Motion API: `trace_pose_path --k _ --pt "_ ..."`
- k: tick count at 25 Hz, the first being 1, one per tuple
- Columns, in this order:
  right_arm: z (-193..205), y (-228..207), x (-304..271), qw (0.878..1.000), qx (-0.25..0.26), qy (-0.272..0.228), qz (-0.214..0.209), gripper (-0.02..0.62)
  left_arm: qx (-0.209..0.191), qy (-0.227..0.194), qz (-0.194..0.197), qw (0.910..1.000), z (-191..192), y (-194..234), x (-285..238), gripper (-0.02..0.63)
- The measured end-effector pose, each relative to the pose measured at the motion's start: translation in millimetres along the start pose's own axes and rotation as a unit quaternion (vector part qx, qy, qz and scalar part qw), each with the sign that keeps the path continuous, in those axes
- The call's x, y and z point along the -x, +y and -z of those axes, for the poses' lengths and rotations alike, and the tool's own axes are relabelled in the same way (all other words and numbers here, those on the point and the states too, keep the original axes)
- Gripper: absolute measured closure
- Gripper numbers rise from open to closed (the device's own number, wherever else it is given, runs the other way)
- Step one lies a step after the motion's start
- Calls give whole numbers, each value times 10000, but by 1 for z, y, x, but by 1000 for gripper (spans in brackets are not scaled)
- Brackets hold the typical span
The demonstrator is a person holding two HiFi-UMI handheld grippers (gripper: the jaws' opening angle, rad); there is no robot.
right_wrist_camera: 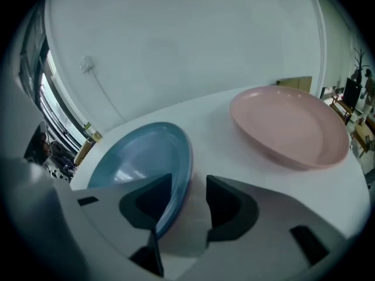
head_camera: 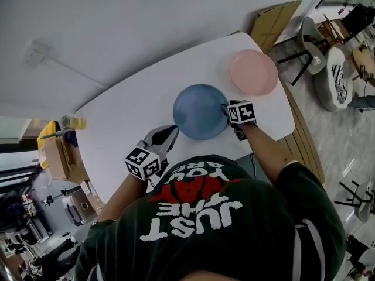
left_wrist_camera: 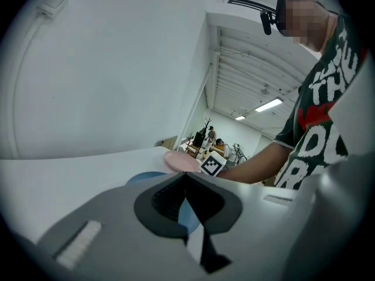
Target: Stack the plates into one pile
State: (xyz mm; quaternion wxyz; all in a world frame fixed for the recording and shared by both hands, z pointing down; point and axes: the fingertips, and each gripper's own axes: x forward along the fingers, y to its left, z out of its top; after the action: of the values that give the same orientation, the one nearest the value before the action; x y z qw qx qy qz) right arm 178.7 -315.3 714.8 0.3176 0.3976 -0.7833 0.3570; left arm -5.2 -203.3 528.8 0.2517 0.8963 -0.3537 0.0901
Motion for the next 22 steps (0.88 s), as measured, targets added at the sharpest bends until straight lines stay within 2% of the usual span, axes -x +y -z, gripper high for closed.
trace_pose_path --k 4,5,10,13,17,22 --pt "6 2 -10 9998 109 173 -11 434 75 26 -30 10000 5 5 1 597" --pt "5 4 -11 9996 103 208 -130 489 88 35 -39 9999 6 6 0 597" --pt "-7 1 -4 9933 -801 82 -830 552 129 63 -15 9999 5 7 -4 597" --pt "-24 -7 17 9940 -535 26 -951 555 137 25 39 9999 0 6 -11 597" --pt "-59 -48 59 9961 -210 -140 -841 554 125 7 130 9998 -7 3 -23 597" --pt "-119 -145 112 9951 -592 -771 -183 555 142 -37 159 9998 -13 8 -49 597"
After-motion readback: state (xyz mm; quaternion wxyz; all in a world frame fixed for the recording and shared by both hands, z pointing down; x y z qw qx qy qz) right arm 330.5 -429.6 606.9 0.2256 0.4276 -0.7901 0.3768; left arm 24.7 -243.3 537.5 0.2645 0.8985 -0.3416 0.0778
